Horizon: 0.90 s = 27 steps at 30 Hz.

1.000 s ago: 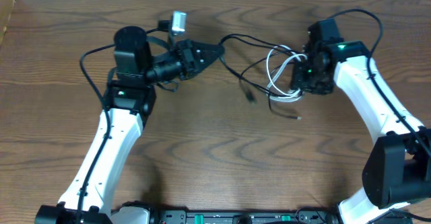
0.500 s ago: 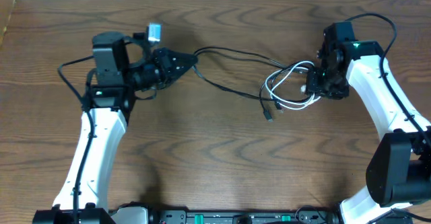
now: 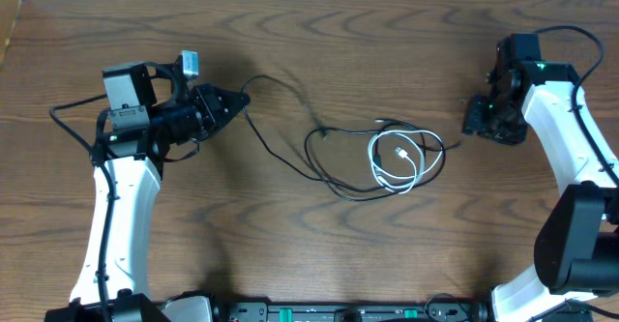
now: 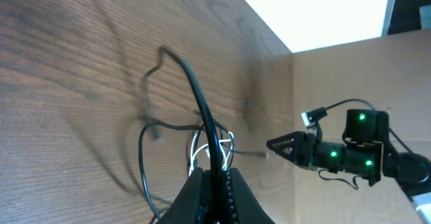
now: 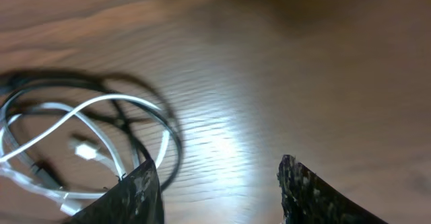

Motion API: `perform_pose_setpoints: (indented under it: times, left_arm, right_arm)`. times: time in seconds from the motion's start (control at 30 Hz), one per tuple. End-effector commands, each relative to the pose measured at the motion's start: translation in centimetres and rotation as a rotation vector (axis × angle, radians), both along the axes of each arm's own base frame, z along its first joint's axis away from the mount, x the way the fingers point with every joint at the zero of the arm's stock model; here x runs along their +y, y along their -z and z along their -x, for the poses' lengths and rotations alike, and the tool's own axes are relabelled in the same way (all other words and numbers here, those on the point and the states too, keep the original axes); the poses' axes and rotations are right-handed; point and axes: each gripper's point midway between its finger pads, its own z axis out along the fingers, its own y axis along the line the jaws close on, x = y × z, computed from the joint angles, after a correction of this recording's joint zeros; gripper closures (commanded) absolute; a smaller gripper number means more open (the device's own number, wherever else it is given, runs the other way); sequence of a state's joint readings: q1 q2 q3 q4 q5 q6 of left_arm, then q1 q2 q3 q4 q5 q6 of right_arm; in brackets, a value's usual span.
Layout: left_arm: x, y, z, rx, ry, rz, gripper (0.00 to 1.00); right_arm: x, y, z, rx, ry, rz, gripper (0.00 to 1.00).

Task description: Untangle cables

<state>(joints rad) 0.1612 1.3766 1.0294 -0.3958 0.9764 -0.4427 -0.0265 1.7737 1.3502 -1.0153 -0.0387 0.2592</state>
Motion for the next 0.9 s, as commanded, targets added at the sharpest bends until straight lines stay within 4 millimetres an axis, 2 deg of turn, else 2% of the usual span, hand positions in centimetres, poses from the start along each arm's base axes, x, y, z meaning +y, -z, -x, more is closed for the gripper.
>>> perform_pose_setpoints:
  times: [0.0,0.23,0.3,0.4,0.47,0.5,0.57,0.67,0.77,0.87]
  left_arm:
    - [-1.2,-1.0,0.3,-0.057,0.044,-0.046,0.93]
    - [-3.6,0.0,0.9,-0.035,0.091,-0.100,0.93]
    - [-3.9,0.3,0.9,-0.028,0.091,-0.116,0.92]
    - [-3.8,0.9,0.9,-0.011,0.073,-0.150,0.92]
    - [-3.3,1.5,1.0,0.019,0.049,-0.172,0.91]
    - [-3.2,1.6,1.1,0.028,0.046,-0.176,0.87]
    - [-3.3,1.8,1.3,0.041,0.048,-0.175,0.83]
    - [-3.4,1.8,1.4,0.044,0.051,-0.175,0.71]
    - [-3.4,1.8,1.4,0.044,0.051,-0.175,0.64]
    - [-3.4,1.8,1.4,0.044,0.051,-0.175,0.61]
  right_arm:
    - [3.7,0.0,-0.1,-0.016,-0.146,-0.149,0.45]
    - [8.3,-1.2,-0.9,-0.108,-0.391,-0.304,0.38]
    - [9.0,-1.4,-1.1,-0.131,-0.443,-0.309,0.36]
    - [10.2,-1.4,-1.6,-0.170,-0.517,-0.297,0.36]
    - [11.4,-1.0,-1.6,-0.191,-0.594,-0.281,0.41]
    - [11.8,-0.9,-1.6,-0.194,-0.620,-0.279,0.43]
    - [12.9,-0.2,-1.1,-0.196,-0.725,-0.270,0.45]
    - [14.2,1.3,-0.6,-0.181,-0.870,-0.256,0.46]
    - [14.8,3.3,0.2,-0.134,-0.972,-0.248,0.47]
    - [15.0,4.9,0.7,-0.097,-1.030,-0.252,0.47]
